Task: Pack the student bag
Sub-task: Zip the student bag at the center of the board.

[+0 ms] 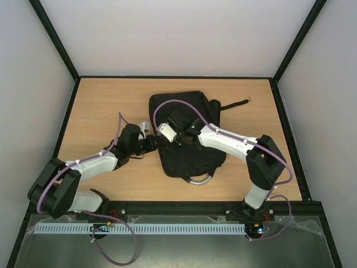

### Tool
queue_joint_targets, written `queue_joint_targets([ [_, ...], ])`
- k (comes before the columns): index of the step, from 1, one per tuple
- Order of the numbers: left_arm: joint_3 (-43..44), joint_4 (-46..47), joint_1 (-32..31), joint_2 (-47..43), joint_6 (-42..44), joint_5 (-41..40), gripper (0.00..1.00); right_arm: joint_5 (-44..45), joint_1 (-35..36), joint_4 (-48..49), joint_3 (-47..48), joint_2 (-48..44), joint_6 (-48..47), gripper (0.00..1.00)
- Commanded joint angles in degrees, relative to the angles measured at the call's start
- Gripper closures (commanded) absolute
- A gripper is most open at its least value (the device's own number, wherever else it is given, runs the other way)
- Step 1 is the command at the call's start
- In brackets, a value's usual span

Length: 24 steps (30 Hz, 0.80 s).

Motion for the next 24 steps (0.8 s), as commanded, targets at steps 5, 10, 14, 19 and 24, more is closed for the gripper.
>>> queue_joint_targets([
  [5,-1.85,-0.5,-0.04,-3.35,1.67,-1.58,0.98,1.64,-5.67,-6.52,-4.53,-3.69,-0.17,0.99],
  [10,-2.58,-0.09,0.05,-3.16,1.54,-1.85,0.98,1.99,-7.69,-5.98,-7.59,-6.44,-0.36,0.99],
  [14,-3.08,-0.09,0.23,-3.16,1.65,-2.11,0.98,1.86,-10.08,-6.25,-9.71,-7.57,-0.73,0.99],
  [19,-3.48,-0.08,0.64,-3.0,1.72,-2.17,0.98,1.75,-12.67,-5.74,-12.48,-9.03,-1.18,0.99],
  [24,-3.68,0.0,1.0,-2.58,1.81,-2.28,0.98,1.65,-15.51,-5.85,-13.76,-10.37,-1.79,0.99],
])
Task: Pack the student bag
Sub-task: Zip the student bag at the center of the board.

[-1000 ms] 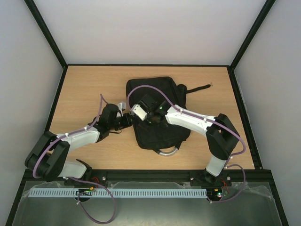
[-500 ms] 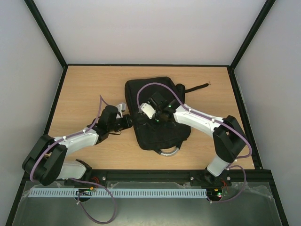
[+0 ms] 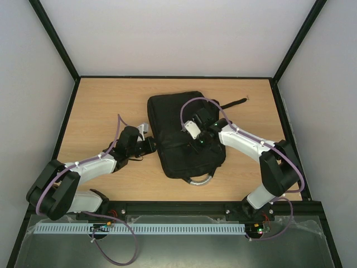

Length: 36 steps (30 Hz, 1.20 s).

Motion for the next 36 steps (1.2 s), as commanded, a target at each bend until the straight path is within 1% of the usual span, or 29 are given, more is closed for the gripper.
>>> queue_joint_targets([
  [1,-1.21,-1.45,1.13,-1.0,1.63,-1.63,0.98,3.02,-2.92,-5.0,-1.73,-2.23,-1.28,0.99],
  [13,-1.56,-1.62,2.09,-0.91,2.19,-1.51,0.98,3.42,-11.02,-5.85,-3.1,-3.77,-4.77,0.99],
  [23,-1.85,-1.2,2.53,-0.73,2.38,-1.48,0.98,4.65,-15.78,-5.73,-5.13,-5.13,-7.1,0.99],
  [36,-1.91,-1.09,2.7,-0.47,2.55,-1.21,0.98,4.7,-21.79,-5.97,-5.36,-5.84,-9.24,0.99],
])
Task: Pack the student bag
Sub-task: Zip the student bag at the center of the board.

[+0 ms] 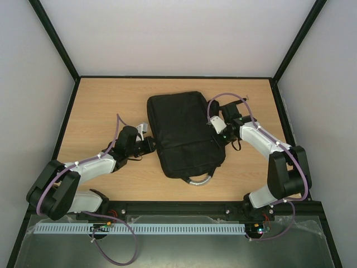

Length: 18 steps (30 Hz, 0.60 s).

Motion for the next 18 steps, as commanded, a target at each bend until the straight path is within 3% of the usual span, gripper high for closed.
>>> queue_joint_targets([
  [1,-1.53,-1.71,1.47,-0.39,1.64,-2.58,0.98,4.97,-3.33,-2.66,-0.66,-1.14,-1.05,0.99],
  [18,-0.57,-3.31,1.55,-0.48,2.57,-2.16,0.98,3.18,-4.15,-3.03,-0.63,-1.62,-0.48,0.99],
])
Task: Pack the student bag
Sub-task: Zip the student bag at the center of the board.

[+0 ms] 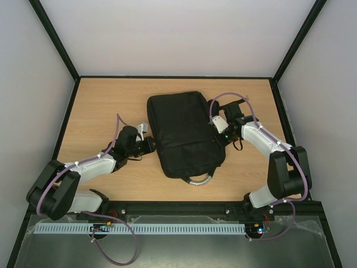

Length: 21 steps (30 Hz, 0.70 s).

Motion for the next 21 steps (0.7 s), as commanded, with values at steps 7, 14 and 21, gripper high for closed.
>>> queue_joint_targets([
  [7,-0.14,-4.76,1.5,-1.42,2.56,-2.92,0.98,6.88,-2.05,-2.3,-0.61,-1.31,1.12,0.99],
  [14,-0.18,-5.42,1.51,-2.23,2.58,-3.01,0.98,5.95,-2.09,-4.01,1.2,-0.74,2.41,0.99],
  [21,2.7,-10.08,1.5,-4.62,4.31,-2.28,0.72,-1.76,-2.09,-7.28,4.65,-4.41,3.84,0.77],
])
